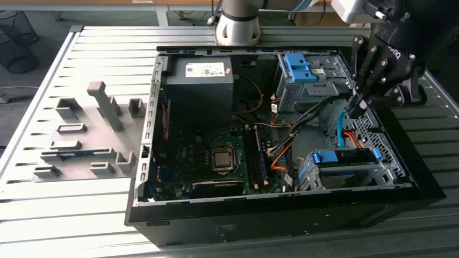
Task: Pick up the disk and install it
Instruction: 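Insert the second disk wire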
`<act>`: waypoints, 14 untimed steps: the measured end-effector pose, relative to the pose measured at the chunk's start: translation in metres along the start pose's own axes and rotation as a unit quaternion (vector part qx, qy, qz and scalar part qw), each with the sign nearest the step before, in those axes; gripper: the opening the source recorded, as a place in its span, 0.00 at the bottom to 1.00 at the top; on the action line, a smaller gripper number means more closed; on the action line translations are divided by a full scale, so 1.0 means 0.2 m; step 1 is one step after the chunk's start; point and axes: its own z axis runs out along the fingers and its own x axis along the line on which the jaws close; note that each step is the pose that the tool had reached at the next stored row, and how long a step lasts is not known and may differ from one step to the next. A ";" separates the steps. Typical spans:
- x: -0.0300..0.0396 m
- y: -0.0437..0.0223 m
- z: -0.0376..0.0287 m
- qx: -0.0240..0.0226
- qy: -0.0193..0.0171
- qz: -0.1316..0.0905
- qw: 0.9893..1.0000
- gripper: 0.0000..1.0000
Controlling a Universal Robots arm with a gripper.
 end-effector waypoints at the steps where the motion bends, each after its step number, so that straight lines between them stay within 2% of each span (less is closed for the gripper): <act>1: -0.007 0.000 -0.001 0.000 0.001 0.000 1.000 0.11; 4: -0.028 -0.001 -0.004 -0.001 0.004 0.000 1.000 0.11; 10: -0.054 -0.004 -0.005 -0.004 0.004 0.008 1.000 0.11; 14: -0.060 -0.010 -0.003 -0.004 0.004 0.013 1.000 0.11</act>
